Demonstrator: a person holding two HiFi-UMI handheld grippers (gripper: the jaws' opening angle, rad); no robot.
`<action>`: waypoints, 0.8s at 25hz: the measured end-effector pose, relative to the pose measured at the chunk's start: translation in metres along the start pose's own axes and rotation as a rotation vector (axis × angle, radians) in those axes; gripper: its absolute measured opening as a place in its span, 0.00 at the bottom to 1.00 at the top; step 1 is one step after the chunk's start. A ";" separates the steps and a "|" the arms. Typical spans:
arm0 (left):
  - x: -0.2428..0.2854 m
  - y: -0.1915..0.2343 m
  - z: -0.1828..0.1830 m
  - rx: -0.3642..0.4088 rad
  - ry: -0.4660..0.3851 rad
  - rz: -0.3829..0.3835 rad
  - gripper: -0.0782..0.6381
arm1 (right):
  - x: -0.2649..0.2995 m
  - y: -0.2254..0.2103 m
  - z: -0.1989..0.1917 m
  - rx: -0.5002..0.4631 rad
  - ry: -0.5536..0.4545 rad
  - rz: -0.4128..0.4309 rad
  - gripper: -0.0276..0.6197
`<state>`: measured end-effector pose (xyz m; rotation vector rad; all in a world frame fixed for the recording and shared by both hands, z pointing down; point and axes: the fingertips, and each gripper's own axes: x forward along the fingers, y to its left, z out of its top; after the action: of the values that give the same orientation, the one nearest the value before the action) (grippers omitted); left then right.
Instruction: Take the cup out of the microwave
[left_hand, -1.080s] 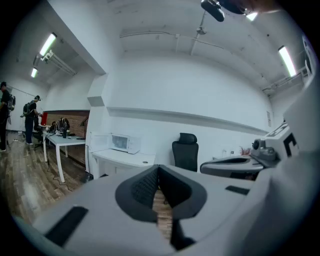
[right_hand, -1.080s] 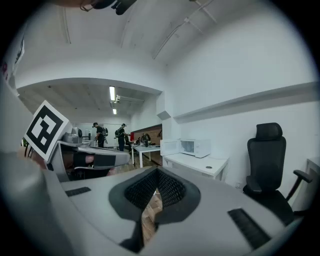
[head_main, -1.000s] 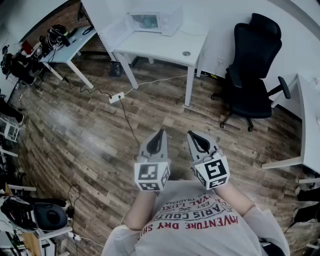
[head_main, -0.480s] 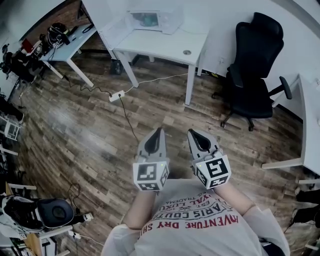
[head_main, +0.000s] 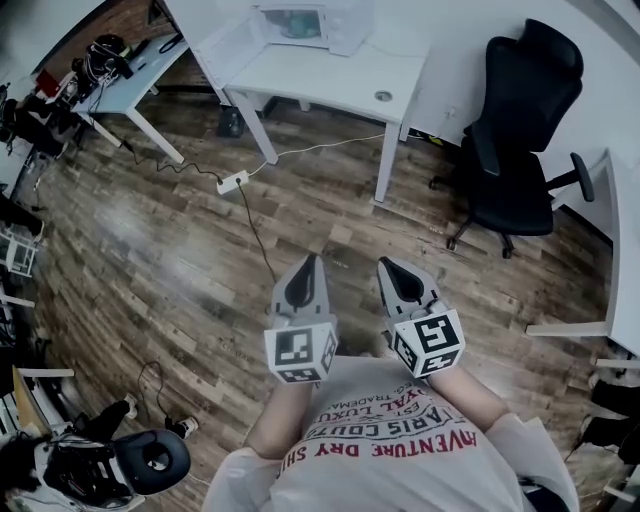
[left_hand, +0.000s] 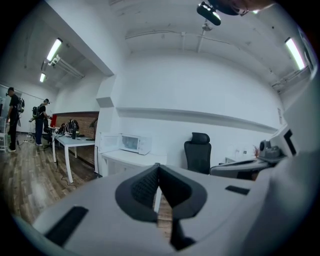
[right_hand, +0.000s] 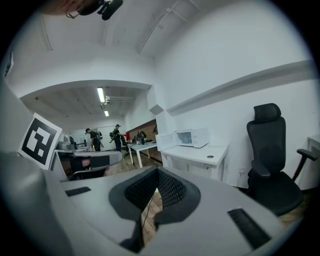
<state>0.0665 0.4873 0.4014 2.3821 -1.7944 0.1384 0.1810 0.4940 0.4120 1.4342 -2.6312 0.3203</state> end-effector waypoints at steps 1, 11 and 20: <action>0.006 0.007 0.001 -0.002 0.002 -0.002 0.12 | 0.010 0.000 0.002 0.001 0.003 -0.003 0.06; 0.089 0.133 0.029 -0.040 0.005 0.005 0.12 | 0.147 0.012 0.032 0.001 0.028 -0.035 0.06; 0.157 0.266 0.077 -0.034 -0.019 0.017 0.12 | 0.282 0.038 0.081 -0.001 0.008 -0.041 0.06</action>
<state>-0.1467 0.2529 0.3697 2.3531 -1.8101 0.0870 -0.0050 0.2644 0.3887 1.4813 -2.5910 0.3201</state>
